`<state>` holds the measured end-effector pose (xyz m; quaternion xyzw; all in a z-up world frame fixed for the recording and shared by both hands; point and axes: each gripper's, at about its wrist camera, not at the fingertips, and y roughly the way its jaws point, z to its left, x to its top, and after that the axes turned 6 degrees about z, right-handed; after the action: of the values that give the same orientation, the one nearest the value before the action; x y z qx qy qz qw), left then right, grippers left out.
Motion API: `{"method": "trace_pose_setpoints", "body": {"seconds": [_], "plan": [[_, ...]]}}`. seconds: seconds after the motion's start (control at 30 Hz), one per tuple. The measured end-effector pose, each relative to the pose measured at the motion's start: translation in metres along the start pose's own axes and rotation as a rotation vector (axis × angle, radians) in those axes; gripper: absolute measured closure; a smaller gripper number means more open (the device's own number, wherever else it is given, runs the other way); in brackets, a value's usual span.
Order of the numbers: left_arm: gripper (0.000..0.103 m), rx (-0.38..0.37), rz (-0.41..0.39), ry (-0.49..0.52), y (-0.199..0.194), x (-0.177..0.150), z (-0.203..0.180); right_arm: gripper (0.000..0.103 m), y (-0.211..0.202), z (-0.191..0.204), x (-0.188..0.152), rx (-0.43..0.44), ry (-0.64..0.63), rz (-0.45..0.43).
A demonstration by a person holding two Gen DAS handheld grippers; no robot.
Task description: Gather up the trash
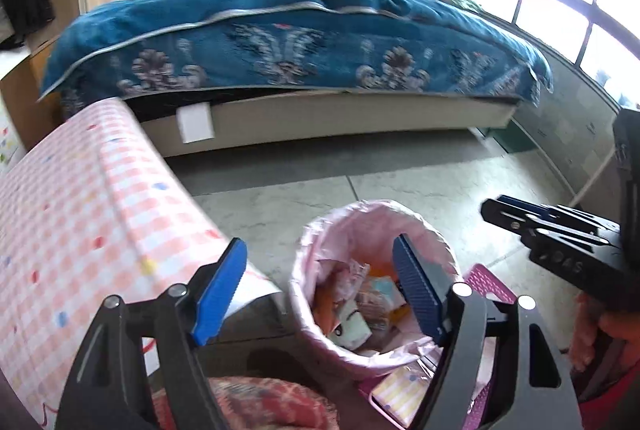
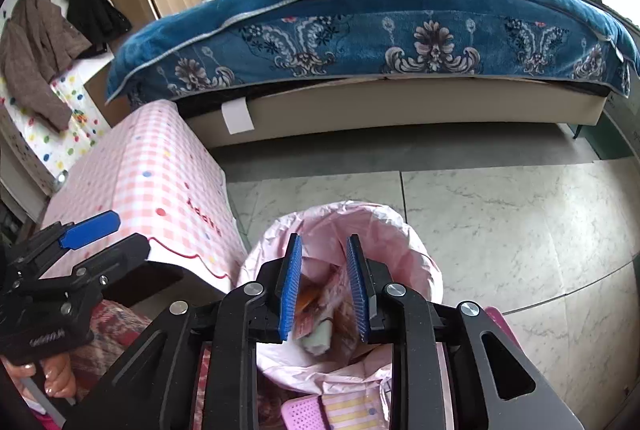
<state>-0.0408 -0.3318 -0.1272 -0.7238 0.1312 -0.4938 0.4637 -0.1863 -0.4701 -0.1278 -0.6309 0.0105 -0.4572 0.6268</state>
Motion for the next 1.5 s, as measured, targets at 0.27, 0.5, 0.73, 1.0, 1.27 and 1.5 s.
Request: {"method": "trace_pose_setpoints", "body": {"seconds": [0.27, 0.5, 0.73, 1.0, 1.27, 1.5], "plan": [[0.020, 0.166, -0.013, -0.087, -0.047, -0.011, 0.039, 0.040, -0.019, 0.035, 0.008, 0.070, -0.093, 0.006], [0.007, 0.301, -0.038, -0.191, -0.113, -0.033, 0.081, 0.013, -0.035, 0.096, 0.015, 0.194, -0.227, -0.018], [0.007, 0.418, -0.062, -0.319, -0.169, -0.053, 0.114, 0.012, -0.052, 0.168, 0.026, 0.295, -0.365, -0.031], [0.007, 0.522, -0.079, -0.438, -0.219, -0.080, 0.141, 0.010, -0.075, 0.247, 0.018, 0.344, -0.532, -0.027], [0.007, 0.631, -0.063, -0.551, -0.258, -0.122, 0.165, 0.010, -0.100, 0.294, 0.002, 0.341, -0.577, -0.039], [0.007, 0.669, -0.082, -0.610, -0.285, -0.143, 0.177, 0.010, -0.108, 0.309, -0.006, 0.346, -0.627, -0.034]]}}
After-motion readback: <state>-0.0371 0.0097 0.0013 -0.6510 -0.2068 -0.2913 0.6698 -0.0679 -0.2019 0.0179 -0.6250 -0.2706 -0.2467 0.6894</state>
